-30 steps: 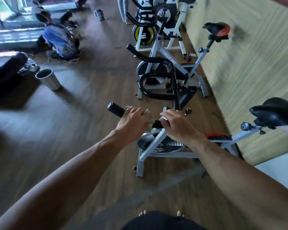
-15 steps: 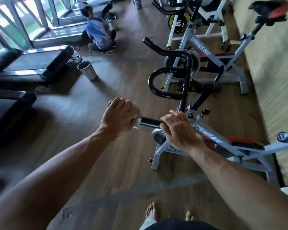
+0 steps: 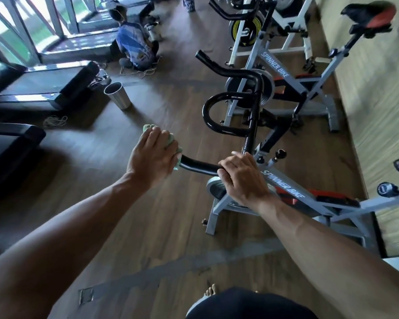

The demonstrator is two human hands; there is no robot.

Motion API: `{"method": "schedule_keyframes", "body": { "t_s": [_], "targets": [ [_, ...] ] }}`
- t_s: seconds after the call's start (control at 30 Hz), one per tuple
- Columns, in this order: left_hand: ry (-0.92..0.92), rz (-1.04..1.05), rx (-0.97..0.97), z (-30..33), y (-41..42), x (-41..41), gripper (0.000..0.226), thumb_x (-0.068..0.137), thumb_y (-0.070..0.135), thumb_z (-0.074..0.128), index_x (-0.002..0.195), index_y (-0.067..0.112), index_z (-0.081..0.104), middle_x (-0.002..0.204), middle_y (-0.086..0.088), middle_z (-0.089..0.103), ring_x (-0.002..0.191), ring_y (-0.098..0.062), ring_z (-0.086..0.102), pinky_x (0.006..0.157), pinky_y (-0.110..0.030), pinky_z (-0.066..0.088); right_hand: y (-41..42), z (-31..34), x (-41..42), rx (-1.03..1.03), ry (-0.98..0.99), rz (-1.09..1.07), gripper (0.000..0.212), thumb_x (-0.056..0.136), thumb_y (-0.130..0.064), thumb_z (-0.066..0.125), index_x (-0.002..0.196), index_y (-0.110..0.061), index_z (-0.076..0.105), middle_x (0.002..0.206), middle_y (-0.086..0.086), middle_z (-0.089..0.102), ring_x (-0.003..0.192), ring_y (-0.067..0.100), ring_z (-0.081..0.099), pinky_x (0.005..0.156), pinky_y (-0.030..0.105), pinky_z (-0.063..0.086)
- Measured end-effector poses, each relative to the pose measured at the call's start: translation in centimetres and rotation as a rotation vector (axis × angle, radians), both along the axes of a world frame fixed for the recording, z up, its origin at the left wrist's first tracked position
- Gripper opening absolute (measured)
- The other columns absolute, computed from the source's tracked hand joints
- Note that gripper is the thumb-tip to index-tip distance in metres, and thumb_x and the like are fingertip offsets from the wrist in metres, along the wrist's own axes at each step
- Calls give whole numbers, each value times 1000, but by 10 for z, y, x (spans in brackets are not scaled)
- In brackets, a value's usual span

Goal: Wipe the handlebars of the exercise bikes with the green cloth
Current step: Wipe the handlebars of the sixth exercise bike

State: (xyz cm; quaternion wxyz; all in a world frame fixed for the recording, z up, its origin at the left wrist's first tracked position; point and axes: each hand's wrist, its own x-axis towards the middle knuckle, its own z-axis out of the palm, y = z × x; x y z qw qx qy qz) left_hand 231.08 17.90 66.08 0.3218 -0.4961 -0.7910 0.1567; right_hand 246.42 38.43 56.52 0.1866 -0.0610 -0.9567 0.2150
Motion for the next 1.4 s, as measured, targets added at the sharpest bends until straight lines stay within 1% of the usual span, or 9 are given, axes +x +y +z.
{"method": "schedule_keyframes", "body": {
  "t_s": [0.17,0.3,0.5,0.67,0.8,0.9,1.1,1.23,1.4],
  "targets": [
    [-53,-108,-90,-11,-3,-7,32,102,37,41,102,13,62,105,-11,63,94,-34,57,96,-46,44,-2,2,0,-18,7,-3,43,99,-41,36,110,-13,66,111,5,68,128,29,49,114,44,31],
    [-18,-45,-69,5,-4,-18,33,100,36,38,93,14,62,96,-8,62,87,-32,55,90,-47,44,-3,3,3,-15,-13,-6,41,99,-40,37,112,-13,65,113,6,68,130,29,48,115,44,29],
    [-74,12,-43,-31,5,19,32,101,37,39,103,12,59,109,-12,59,104,-37,53,102,-50,40,0,5,5,19,-36,10,47,99,-43,33,116,-11,64,116,7,67,130,31,48,116,45,29],
    [-92,-130,-75,-16,-1,0,35,101,44,39,105,18,61,108,-7,62,97,-33,56,99,-44,42,-2,6,3,-3,-32,4,47,99,-43,35,116,-11,65,116,7,68,130,31,49,115,45,31],
    [-124,14,-78,-15,4,10,38,99,45,38,105,17,63,107,-8,62,99,-34,55,102,-48,39,1,6,4,-2,-49,22,47,98,-43,36,114,-11,65,114,8,69,128,32,50,113,45,33],
    [-247,83,-123,-35,26,40,42,100,45,27,115,21,58,119,-4,61,111,-32,53,110,-47,31,2,5,5,8,-66,28,49,99,-44,32,115,-11,65,115,8,68,129,32,49,112,45,32],
    [-224,54,-229,-16,15,15,45,100,52,21,117,25,54,111,-3,62,100,-31,58,99,-43,35,5,7,5,-8,-39,46,46,98,-44,37,114,-12,65,112,7,69,127,32,49,112,43,32],
    [-205,112,-178,-19,18,25,44,101,47,25,110,20,58,109,-6,63,99,-32,57,102,-46,37,4,8,6,-11,-40,58,46,96,-44,39,114,-11,65,114,7,68,127,32,49,112,42,31],
    [-304,83,-88,-35,36,56,42,97,42,30,117,20,60,115,-8,64,103,-32,61,103,-44,42,10,8,8,-21,-6,101,40,96,-38,46,118,-9,64,116,9,68,127,32,49,111,41,32]
  ]
}}
